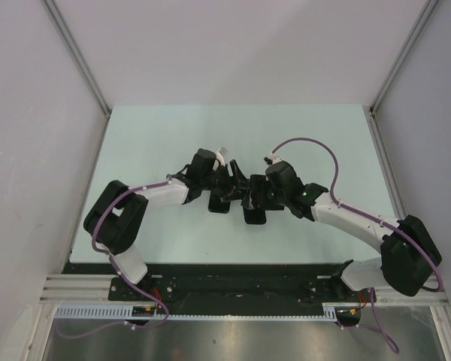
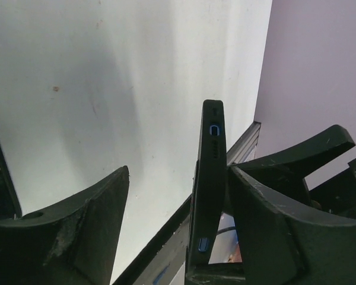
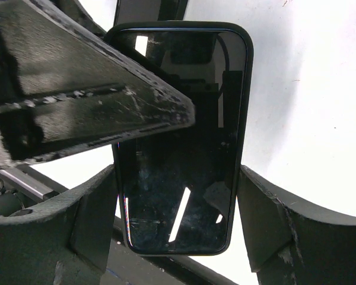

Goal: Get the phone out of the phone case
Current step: Pick up the phone at the center of the board, then remove the phone case from the phone.

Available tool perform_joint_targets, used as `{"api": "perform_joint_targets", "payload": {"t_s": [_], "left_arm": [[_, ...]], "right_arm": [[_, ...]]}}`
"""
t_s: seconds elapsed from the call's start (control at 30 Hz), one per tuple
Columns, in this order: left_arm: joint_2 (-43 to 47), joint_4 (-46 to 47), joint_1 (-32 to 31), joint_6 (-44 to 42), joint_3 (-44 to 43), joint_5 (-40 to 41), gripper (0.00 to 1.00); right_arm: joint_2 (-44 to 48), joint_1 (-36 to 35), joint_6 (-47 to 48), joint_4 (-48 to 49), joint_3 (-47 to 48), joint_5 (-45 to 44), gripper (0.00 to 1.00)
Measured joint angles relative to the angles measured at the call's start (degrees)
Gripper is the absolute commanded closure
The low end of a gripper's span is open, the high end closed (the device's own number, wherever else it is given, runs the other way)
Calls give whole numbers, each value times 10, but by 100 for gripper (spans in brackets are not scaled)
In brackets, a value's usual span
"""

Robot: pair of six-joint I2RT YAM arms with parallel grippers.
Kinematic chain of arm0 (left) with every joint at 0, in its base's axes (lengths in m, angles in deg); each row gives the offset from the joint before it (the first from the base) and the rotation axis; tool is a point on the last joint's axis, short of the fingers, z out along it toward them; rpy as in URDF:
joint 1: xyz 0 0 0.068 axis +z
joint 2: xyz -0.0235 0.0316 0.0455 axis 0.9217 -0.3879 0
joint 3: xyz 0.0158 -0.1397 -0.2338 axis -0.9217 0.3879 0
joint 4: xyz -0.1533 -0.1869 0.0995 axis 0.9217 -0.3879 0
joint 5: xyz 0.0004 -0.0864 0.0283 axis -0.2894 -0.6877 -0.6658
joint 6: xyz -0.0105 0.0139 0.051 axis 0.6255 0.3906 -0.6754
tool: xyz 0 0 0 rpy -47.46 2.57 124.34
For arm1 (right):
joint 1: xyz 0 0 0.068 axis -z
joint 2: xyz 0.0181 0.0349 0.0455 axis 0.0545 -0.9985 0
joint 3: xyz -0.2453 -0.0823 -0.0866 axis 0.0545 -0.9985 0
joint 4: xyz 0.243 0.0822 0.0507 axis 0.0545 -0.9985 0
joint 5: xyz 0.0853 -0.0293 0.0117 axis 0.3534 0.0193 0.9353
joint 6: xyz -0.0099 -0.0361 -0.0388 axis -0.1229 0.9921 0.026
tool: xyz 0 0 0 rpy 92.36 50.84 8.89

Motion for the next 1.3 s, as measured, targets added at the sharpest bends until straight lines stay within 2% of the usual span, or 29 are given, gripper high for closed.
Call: {"api": "perform_joint_targets", "payload": {"t_s": [0.1,0.13,0.2,0.23,0.3,0.33,0.37,0.43,0.57,0.8,0.87,0.97,1.0,1.03,1.1,1.17,1.3], "left_arm": [[-7,0,-10,0,-8,-2,37],[-8,1,-13,0,-10,-2,50],[-11,0,-18,1,-16,-4,64],[-13,1,-20,2,-18,-5,80],[-17,2,-25,5,-24,-8,99],[-17,7,-27,6,-26,-16,100],[-17,9,-29,4,-28,-17,100],[-17,10,-29,5,-29,-20,100],[-17,-4,-21,2,-30,-22,100],[17,23,49,11,-18,-51,100],[40,69,72,32,-3,-70,100],[72,154,99,71,21,-98,100],[79,183,104,85,28,-107,100],[84,212,108,101,33,-116,100],[89,277,109,133,44,-132,100],[90,342,109,170,58,-146,100],[90,419,109,221,74,-162,100]], "right_arm": [[6,-1,-1,-2,0,-2,72],[7,-1,-1,-3,0,-2,72],[8,-2,-2,-5,0,-2,70],[8,-2,-3,-7,0,-3,63],[8,-2,-7,-13,0,-6,41],[8,-2,-11,-16,0,-5,16],[9,-2,-14,-17,-2,-5,9],[16,2,-16,-21,-2,-5,0],[60,25,-17,-25,-2,11,0],[231,110,-12,-8,-12,41,3],[268,125,-13,18,-37,51,4],[298,145,-29,46,-83,80,20],[299,154,-39,50,-93,95,31],[296,163,-49,62,-102,114,33],[283,191,-81,117,-135,165,35],[275,211,-143,220,-196,217,33],[252,209,-214,332,-257,277,28]]}}
